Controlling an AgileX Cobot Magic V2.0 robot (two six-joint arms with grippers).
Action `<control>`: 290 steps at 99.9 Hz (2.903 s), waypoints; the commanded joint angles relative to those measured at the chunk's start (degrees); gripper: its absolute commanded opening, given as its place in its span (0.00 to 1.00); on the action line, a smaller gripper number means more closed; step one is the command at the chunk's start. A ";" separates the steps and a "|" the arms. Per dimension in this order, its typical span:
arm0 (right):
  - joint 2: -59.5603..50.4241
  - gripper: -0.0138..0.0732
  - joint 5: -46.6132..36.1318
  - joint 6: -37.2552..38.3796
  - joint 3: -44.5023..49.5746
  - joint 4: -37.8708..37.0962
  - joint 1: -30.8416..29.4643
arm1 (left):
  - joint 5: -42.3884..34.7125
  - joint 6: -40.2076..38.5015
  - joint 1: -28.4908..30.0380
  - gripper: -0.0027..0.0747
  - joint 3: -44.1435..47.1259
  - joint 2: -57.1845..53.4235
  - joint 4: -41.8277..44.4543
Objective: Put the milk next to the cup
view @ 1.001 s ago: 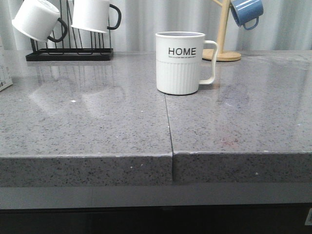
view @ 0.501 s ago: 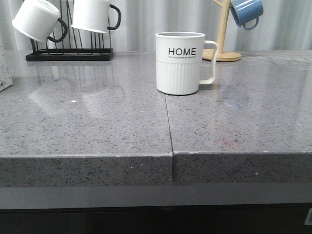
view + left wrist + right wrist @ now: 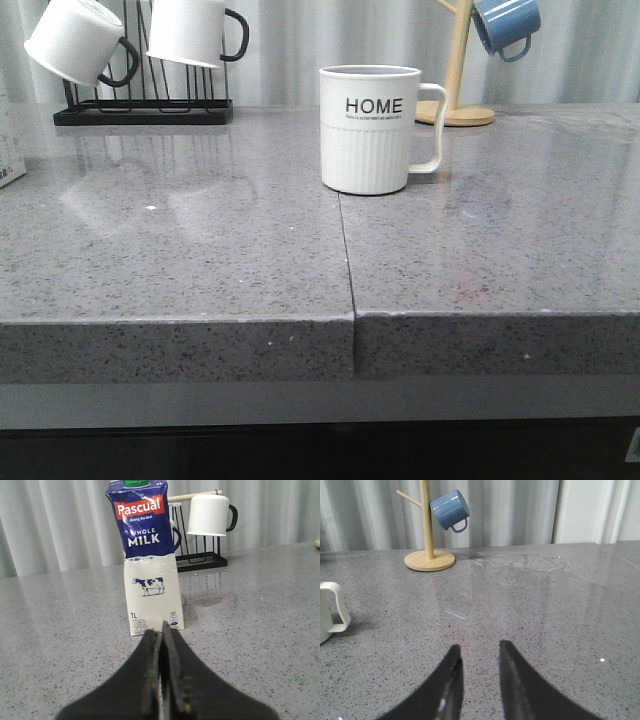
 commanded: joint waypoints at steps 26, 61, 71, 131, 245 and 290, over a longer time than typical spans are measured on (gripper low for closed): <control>0.45 0.03 -4.04 0.15 -1.48 -0.37 -0.28 | -4.54 -0.43 -0.23 0.01 2.97 -1.92 -0.18; 0.45 0.02 -4.04 0.15 -1.48 -0.37 -0.28 | -4.54 -0.43 -0.23 0.01 2.97 -1.92 -0.18; 0.45 0.02 -4.04 0.15 -1.48 -0.37 -0.28 | -4.54 -0.43 -0.23 0.01 2.97 -1.92 -0.18; 0.45 0.02 -4.04 0.15 -1.48 -0.37 -0.28 | -6.31 -0.43 -0.23 0.01 2.73 -1.92 -0.18; 0.45 0.02 -4.04 0.15 -1.48 -0.37 -0.28 | 5.36 -0.43 -0.23 0.02 -31.66 42.49 -5.60; 0.45 0.02 -4.04 0.15 -1.48 -0.37 -0.28 | 0.03 -0.43 -0.23 0.89 -31.46 43.74 -5.86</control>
